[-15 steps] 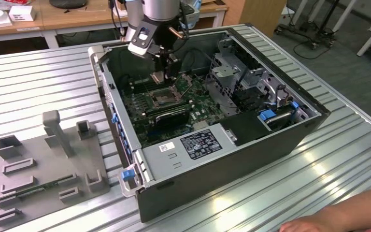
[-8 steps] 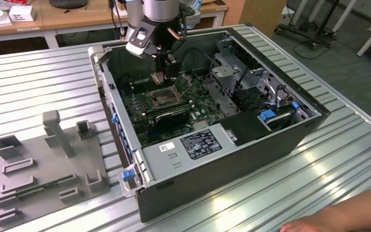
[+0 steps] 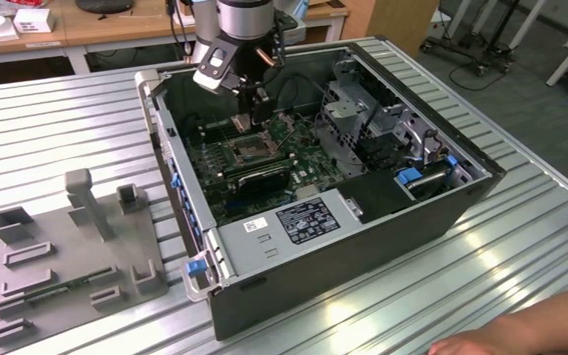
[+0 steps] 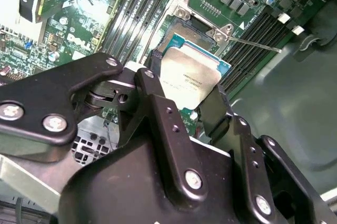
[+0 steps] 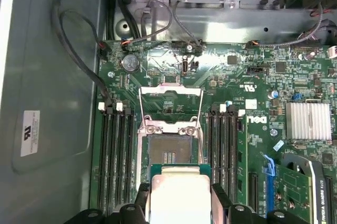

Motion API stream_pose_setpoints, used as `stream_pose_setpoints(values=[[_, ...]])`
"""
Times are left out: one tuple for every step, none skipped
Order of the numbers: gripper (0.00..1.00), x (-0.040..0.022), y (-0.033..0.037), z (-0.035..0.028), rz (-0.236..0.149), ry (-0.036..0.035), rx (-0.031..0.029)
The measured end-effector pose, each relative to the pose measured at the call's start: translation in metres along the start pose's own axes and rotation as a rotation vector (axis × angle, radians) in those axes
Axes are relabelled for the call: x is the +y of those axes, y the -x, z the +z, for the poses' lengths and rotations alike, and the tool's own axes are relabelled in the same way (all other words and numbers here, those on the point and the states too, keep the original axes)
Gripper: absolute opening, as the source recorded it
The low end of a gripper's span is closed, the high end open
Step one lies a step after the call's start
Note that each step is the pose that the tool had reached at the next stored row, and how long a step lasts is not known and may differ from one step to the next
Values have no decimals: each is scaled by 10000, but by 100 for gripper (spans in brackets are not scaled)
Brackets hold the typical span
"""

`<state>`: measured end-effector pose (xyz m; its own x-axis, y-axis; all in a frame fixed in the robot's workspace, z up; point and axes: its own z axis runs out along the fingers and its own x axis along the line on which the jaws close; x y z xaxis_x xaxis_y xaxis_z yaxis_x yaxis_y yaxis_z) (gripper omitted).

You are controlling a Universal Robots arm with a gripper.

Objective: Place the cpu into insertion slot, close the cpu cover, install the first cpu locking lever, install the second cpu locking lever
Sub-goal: 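Place the cpu into insertion slot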

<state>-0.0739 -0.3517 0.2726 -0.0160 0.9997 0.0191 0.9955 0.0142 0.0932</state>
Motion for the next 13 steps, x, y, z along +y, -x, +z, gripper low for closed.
stream_pose_setpoints(values=[[54, -2, 0, 18, -1, 1, 0], [54, -3, 1, 37, -2, 2, 1], [54, -5, 1, 55, -2, 3, 2], [54, -7, 1, 73, -1, 3, 1], [54, -8, 2, 91, -2, 3, 2], [54, -10, 2, 109, -1, 3, 1], [54, -12, 2, 127, 0, 3, 8], [54, -14, 3, 146, 2, 4, 24], [54, -16, 3, 161, 3, 4, 33], [54, -16, 3, 170, 3, 3, 36], [54, -16, 3, 171, 2, 2, 36], [54, -16, 4, 171, 2, 2, 35], [54, -16, 3, 175, 2, 3, 37]])
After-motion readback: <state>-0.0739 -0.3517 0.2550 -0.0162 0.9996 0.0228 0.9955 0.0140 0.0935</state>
